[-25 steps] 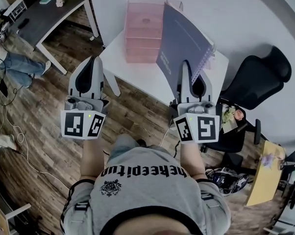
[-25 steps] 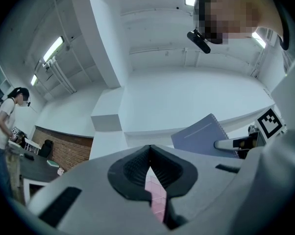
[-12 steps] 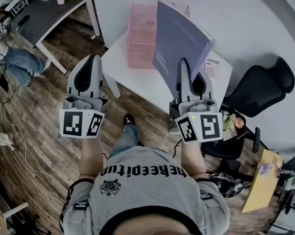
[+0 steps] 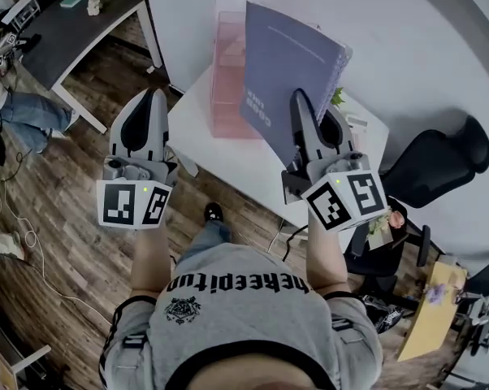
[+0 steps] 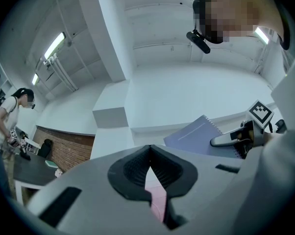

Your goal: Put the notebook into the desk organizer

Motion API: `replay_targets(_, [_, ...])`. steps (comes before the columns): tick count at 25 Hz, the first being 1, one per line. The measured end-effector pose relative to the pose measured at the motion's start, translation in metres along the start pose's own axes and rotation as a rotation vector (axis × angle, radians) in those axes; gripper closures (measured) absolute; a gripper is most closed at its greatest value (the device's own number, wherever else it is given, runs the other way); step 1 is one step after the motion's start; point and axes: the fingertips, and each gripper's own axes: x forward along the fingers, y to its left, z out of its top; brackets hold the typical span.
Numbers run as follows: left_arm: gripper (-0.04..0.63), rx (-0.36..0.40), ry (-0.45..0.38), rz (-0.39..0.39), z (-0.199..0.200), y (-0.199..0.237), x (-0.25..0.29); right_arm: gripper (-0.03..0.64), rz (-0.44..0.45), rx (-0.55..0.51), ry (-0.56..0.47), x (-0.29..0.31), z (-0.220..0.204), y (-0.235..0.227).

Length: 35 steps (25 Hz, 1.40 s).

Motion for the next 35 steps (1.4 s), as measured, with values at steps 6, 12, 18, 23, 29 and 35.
replay_targets(6, [0.592, -0.005, 0.010, -0.020, -0.012, 0.014, 0.035, 0.584, 0.059, 0.133, 0.081, 0.038, -0.008, -0.017])
replay_targets(12, [0.592, -0.009, 0.004, -0.039, -0.022, 0.019, 0.060, 0.584, 0.090, 0.209, 0.164, 0.062, -0.023, -0.037])
replay_targets(18, [0.592, -0.027, 0.007, -0.067, -0.029, 0.043, 0.078, 0.584, 0.075, 0.217, 0.251, 0.098, -0.042, -0.045])
replay_targets(23, [0.592, -0.034, 0.004, -0.079, -0.035, 0.050, 0.085, 0.584, 0.040, 0.207, 0.304, 0.115, -0.059, -0.060])
replay_targets(29, [0.592, -0.070, 0.016, -0.079, -0.050, 0.061, 0.089, 0.584, -0.041, 0.138, 0.391, 0.136, -0.084, -0.086])
replay_targets(35, [0.592, -0.085, 0.035, -0.077, -0.060, 0.062, 0.089, 0.583, -0.087, 0.074, 0.475, 0.153, -0.107, -0.106])
